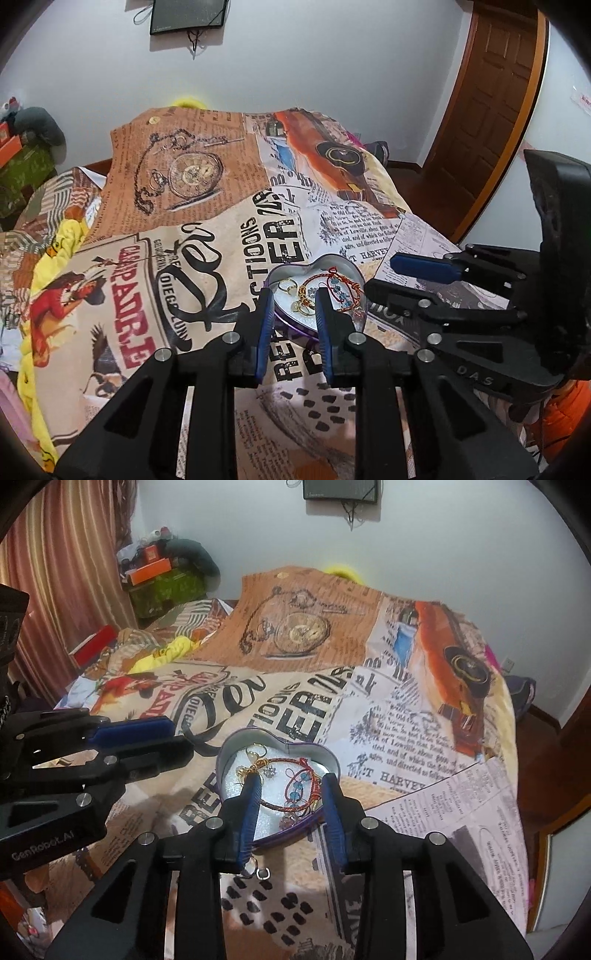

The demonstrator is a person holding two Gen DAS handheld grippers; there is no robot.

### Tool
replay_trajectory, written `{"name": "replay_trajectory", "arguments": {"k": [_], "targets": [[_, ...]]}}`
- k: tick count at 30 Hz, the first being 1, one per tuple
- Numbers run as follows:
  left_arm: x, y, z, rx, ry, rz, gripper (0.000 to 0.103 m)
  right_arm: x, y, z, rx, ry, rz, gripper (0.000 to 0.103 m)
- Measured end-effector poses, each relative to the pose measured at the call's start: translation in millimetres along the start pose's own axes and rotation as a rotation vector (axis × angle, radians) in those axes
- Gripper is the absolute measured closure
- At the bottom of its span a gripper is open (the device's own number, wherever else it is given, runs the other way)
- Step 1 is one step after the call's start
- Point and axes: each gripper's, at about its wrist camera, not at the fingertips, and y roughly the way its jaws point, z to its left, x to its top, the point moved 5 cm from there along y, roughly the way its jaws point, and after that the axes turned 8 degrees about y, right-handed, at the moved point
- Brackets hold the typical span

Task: Organize jewelry
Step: 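Lower the bracelet into the tin and open the right gripper, then lower the left gripper onto the silver ring beside the tin and close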

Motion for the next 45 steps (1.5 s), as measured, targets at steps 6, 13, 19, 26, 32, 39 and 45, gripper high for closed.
{"name": "replay_trajectory", "arguments": {"k": [6, 13, 19, 26, 32, 39, 45], "targets": [[-1, -18, -5, 0.009, 0.017, -0.017, 0.076, 0, -18, 2, -0.006, 0.001, -0.025, 0.072], [-12, -26, -6, 0.014, 0.020, 0.001, 0.075, -5, -33, 0, -0.014, 0.020, -0.032, 0.072], [-29, -17, -9, 0.007, 0.029, 0.055, 0.075, -19, -35, -5, -0.017, 0.031, -0.003, 0.072], [-52, 7, -25, -0.050, 0.045, 0.143, 0.075, -39, -22, -11, -0.029, 0.039, 0.061, 0.072], [-65, 36, -48, -0.089, 0.078, 0.213, 0.075, -59, -11, -22, -0.033, 0.056, 0.115, 0.072], [-63, 56, -57, -0.095, 0.091, 0.224, 0.075, -71, -5, -31, -0.020, 0.068, 0.145, 0.072], [-61, 66, -59, -0.087, 0.111, 0.215, 0.075, -73, 1, -33, 0.003, 0.083, 0.154, 0.072]]}}
